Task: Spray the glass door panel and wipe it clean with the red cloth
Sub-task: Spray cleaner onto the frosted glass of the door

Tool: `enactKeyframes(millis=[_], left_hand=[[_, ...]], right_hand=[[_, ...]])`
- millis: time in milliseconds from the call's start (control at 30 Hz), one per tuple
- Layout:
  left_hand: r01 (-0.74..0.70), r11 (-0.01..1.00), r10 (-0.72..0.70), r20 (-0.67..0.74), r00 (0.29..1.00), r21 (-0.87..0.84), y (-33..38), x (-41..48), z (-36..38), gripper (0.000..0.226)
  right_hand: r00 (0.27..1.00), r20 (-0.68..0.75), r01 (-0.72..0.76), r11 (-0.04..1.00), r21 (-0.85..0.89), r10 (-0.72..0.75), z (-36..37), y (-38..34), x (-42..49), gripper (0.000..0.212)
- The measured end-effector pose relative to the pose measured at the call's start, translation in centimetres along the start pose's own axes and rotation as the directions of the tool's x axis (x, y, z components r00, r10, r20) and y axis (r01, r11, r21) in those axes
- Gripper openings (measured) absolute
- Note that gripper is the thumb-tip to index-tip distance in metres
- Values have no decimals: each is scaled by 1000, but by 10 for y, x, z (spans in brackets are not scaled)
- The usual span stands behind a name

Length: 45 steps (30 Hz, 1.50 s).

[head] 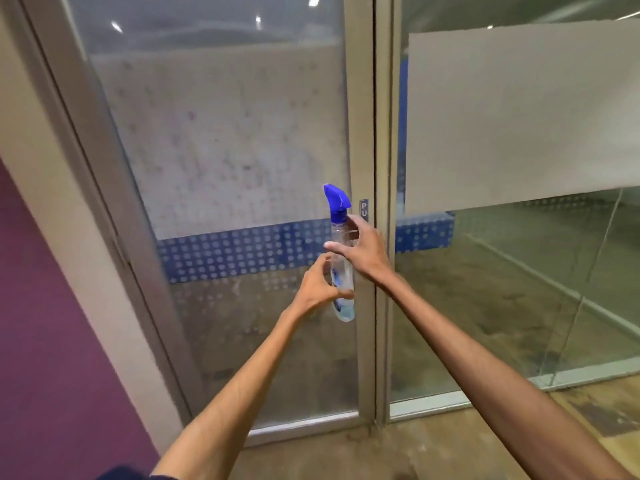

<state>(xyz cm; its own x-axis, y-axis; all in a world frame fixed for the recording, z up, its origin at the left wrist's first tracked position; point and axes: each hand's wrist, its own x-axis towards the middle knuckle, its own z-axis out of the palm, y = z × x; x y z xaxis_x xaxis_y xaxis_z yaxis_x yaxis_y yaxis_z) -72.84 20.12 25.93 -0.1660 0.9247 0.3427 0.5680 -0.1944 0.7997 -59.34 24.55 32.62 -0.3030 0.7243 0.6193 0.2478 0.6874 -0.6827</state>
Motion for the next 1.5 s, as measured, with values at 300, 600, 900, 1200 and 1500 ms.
enactKeyframes(millis=[300,600,900,1200,1500], left_hand=[[18,1000,-17,-92,996,3,-31,43,-77,78],[26,999,-20,-157,987,34,-49,103,-127,74],[-2,1000,5,-213,977,13,-68,160,-155,70],[-98,989,128,-313,941,108,-107,193,-226,63],[-305,878,429,-323,844,370,-160,226,-317,76]], right_hand=[[999,48,-2,986,169,-6,76,-11,74,70],[990,142,-40,932,359,-12,145,-18,162,44],[998,19,48,893,448,-63,195,-30,235,30],[987,-141,132,879,459,-75,258,-75,277,34],[977,-213,106,885,454,-8,326,-113,332,34]])
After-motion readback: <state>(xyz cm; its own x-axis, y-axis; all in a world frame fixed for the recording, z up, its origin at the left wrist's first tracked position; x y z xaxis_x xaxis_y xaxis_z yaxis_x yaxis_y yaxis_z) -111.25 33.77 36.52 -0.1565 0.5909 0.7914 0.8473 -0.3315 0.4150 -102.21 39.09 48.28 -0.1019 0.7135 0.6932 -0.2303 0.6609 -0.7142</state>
